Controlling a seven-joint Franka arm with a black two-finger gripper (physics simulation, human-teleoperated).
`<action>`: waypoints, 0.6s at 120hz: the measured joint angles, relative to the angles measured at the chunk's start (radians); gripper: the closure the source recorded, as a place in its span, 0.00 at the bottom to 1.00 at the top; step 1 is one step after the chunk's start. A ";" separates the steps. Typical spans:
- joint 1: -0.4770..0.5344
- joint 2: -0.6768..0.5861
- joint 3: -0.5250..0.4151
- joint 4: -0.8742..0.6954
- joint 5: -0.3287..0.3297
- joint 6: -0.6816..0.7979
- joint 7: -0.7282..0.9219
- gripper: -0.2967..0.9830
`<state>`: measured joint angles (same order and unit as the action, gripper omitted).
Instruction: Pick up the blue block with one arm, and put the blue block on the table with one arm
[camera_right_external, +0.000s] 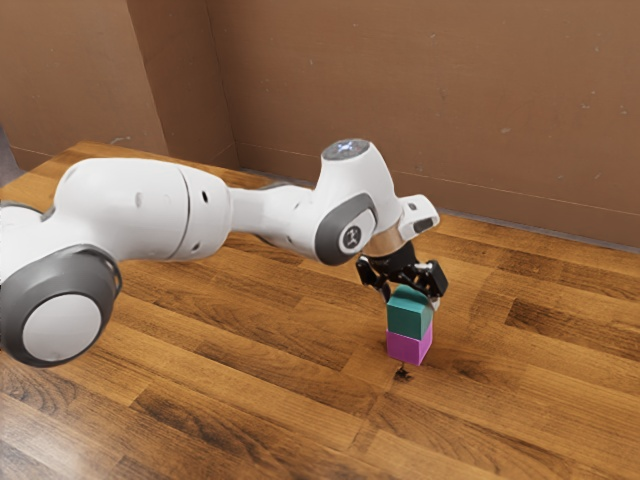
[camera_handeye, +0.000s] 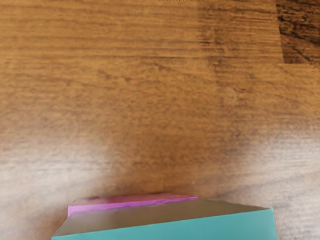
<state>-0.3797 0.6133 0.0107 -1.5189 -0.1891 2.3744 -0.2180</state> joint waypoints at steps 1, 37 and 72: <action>0.000 0.000 0.000 0.000 0.000 0.002 0.001 0.23; 0.001 0.024 0.000 -0.002 0.000 0.033 0.043 0.23; 0.001 0.030 0.001 -0.003 -0.001 0.041 0.067 0.24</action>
<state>-0.3789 0.6431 0.0118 -1.5214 -0.1898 2.4151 -0.1512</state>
